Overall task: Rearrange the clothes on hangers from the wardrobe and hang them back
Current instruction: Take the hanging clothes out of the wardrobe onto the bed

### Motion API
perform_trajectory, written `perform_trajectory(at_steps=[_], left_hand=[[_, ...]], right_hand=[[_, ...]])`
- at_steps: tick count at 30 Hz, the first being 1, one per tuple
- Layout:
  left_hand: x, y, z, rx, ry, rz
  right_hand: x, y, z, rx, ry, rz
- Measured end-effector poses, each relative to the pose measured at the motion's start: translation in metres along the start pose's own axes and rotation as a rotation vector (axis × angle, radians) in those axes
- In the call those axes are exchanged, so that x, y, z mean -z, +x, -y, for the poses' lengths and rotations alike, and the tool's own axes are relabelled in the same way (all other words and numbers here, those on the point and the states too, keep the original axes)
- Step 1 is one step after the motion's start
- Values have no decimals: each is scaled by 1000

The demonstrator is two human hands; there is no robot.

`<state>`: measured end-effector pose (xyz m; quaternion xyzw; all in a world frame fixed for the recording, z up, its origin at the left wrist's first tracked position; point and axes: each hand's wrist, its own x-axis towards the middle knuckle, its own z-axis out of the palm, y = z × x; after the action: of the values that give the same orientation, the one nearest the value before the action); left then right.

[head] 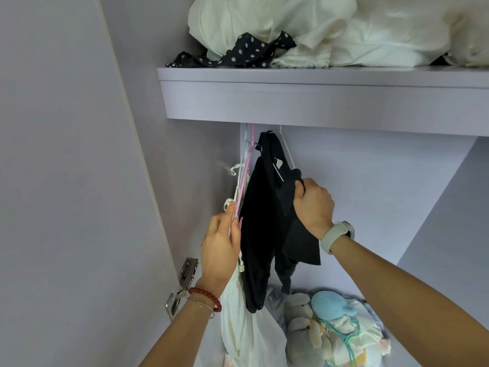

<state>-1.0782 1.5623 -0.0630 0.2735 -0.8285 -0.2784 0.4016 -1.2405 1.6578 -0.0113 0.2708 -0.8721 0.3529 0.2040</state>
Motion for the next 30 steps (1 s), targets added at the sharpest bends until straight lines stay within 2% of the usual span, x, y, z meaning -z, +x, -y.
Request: perform_trajectory(at_steps=[4, 7, 10, 13, 17, 22, 24, 27, 30], left_hand=[[0, 0, -3, 20, -4, 11], [-3, 0, -8, -17, 58, -49], [-7, -2, -14, -197, 231, -168], [-17, -16, -31, -393, 267, -136], [-55, -45, -50, -515, 164, 115], [-117, -86, -78, -466, 28, 495], [-137, -109, -98, -489, -21, 597], [-164, -149, -130, -625, -33, 727], [-193, -197, -157, -796, 53, 991]], right_hand=[[12, -7, -6, -30, 80, -175], [19, -23, -21, -69, 103, -204], [27, -46, -46, -81, 91, -198], [39, -80, -74, -106, 71, -136], [71, -145, -113, -126, -22, -130], [139, -239, -164, -155, -302, -156], [173, -282, -180, -158, -419, -136], [224, -352, -197, -177, -536, -91], [273, -416, -198, -297, -576, -89]])
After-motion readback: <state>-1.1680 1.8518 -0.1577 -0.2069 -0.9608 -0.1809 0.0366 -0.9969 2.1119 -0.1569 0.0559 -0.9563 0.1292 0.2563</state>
